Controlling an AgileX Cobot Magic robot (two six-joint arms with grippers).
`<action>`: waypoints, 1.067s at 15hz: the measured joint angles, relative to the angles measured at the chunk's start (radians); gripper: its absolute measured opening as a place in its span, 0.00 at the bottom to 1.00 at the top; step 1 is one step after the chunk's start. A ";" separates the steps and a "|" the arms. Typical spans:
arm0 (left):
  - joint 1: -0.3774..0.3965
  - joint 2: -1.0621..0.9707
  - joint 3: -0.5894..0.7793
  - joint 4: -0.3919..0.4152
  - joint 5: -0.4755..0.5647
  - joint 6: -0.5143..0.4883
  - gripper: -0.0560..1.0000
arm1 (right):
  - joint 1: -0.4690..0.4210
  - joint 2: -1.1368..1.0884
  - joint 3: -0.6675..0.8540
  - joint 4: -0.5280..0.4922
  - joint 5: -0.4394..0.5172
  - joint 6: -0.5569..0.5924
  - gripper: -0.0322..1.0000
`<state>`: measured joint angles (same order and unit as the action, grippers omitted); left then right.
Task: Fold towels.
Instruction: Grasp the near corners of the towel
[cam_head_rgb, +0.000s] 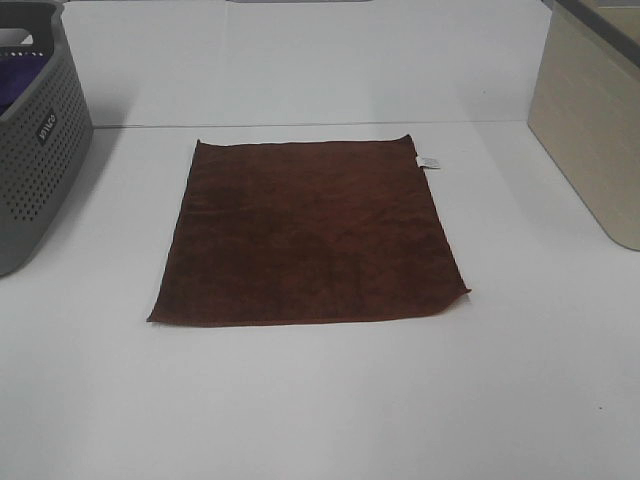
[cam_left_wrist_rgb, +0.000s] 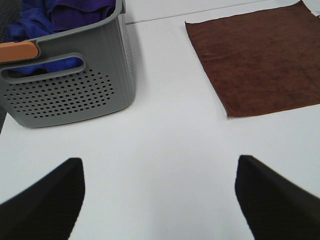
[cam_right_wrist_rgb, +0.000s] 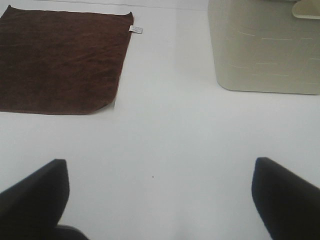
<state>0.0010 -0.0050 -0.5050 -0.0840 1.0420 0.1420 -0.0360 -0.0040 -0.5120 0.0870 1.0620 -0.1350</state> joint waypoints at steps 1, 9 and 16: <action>0.000 0.000 0.000 0.000 0.000 0.000 0.78 | 0.000 0.000 0.000 0.000 0.000 0.000 0.95; 0.000 0.000 0.000 0.000 0.000 0.000 0.78 | 0.000 0.000 0.000 0.000 0.000 0.000 0.95; 0.000 0.000 0.000 0.000 0.000 0.000 0.78 | 0.000 0.000 0.000 0.000 0.000 0.000 0.95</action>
<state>0.0010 -0.0050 -0.5050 -0.0840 1.0420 0.1420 -0.0360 -0.0040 -0.5120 0.0870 1.0620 -0.1350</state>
